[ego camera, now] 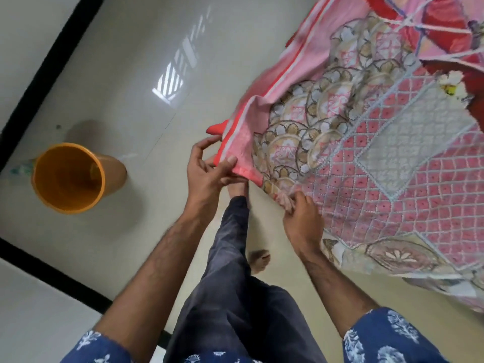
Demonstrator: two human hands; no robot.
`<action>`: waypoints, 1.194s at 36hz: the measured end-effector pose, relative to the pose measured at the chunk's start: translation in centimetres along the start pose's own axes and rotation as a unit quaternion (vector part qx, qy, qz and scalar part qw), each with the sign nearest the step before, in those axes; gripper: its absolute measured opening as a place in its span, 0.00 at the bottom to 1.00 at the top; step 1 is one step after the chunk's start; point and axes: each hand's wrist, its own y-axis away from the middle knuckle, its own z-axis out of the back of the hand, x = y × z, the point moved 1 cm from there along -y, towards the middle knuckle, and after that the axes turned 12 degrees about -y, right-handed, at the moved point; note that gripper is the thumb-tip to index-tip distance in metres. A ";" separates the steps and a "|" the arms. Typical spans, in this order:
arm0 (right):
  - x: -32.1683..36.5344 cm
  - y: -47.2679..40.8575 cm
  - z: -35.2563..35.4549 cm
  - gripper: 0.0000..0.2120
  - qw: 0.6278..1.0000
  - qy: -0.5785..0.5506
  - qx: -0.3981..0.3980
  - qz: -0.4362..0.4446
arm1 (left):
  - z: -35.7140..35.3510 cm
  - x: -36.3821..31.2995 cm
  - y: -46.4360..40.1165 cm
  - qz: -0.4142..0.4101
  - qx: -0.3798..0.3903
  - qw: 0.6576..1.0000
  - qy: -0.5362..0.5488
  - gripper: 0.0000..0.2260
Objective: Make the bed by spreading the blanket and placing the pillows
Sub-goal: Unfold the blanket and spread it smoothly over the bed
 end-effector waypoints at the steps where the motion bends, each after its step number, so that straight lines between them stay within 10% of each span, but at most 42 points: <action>1: -1.5 0.5 0.6 0.18 1.000 -0.017 -0.012 -0.003 | -0.4 -0.2 0.6 -0.007 -0.003 1.000 0.012 0.21; 8: -8.5 6.4 6.1 0.20 0.981 -0.184 -0.054 -0.004 | -4.4 1.1 6.7 0.016 0.038 0.994 0.106 0.26; 14: -7.7 11.1 12.5 0.16 0.973 -0.177 -0.118 0.086 | -11.4 5.3 15.9 0.165 0.220 0.958 -0.080 0.44; 17: -6.7 13.1 15.2 0.20 0.969 -0.168 -0.124 0.134 | -15.1 4.9 19.4 0.136 0.270 0.946 -0.120 0.29; 25: -8.5 16.5 18.1 0.15 0.927 -0.285 -0.178 0.164 | -20.2 -1.4 21.1 0.040 0.133 0.982 -0.129 0.17; 31: -11.8 19.5 16.6 0.02 0.893 -0.435 -0.115 -0.015 | -21.9 -3.3 22.4 0.023 0.110 0.990 -0.089 0.17; 36: -12.3 19.0 14.9 0.22 0.610 -0.758 0.089 -0.216 | -22.8 -3.4 21.4 0.042 0.119 0.990 -0.055 0.09; 40: -13.5 15.1 13.7 0.28 0.381 -0.906 -0.003 -0.183 | -23.1 -3.2 19.3 0.042 0.139 0.989 -0.026 0.14; 43: -14.4 13.1 15.3 0.27 0.288 -0.944 -0.102 -0.128 | -23.2 -3.4 17.8 0.054 0.140 0.988 -0.031 0.11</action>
